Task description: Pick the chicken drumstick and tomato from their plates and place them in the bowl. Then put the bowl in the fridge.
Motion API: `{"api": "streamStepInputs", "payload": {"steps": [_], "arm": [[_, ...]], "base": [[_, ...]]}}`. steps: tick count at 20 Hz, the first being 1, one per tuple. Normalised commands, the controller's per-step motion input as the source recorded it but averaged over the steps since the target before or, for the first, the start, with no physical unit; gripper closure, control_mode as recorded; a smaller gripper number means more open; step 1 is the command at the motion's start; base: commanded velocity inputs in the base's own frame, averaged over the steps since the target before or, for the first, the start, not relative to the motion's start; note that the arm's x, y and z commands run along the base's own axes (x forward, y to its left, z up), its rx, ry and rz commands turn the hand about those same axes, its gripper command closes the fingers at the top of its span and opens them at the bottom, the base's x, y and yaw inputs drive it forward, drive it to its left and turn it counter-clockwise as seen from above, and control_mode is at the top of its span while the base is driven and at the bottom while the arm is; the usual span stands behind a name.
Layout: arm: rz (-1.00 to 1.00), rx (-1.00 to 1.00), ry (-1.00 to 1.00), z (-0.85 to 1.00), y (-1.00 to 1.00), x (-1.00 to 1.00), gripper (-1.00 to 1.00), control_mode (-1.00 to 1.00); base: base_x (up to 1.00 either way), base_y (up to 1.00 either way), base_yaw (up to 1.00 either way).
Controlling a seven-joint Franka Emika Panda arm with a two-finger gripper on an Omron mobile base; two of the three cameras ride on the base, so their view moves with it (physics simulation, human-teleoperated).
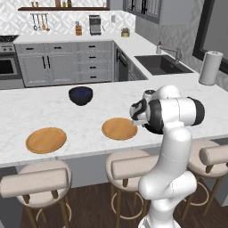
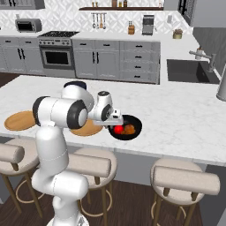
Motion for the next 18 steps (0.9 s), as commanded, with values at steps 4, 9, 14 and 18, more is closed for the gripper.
{"api": "streamStepInputs", "payload": {"steps": [4, 9, 14, 18], "arm": [[0.00, 0.00, 0.00, 0.00, 0.00, -0.02, 1.00, -1.00], [0.05, -0.01, 0.03, 0.26, -0.02, -0.03, 1.00, -1.00], [0.12, -0.04, 0.15, 0.87, -0.03, -0.16, 1.00, -1.00], [0.20, -0.12, 0.23, 0.95, 0.00, -0.24, 1.00, -1.00]], "base": [[0.00, 0.00, 0.00], [0.00, 0.00, 0.00], [0.00, 0.00, 0.00], [0.00, 0.00, 0.00]]}}
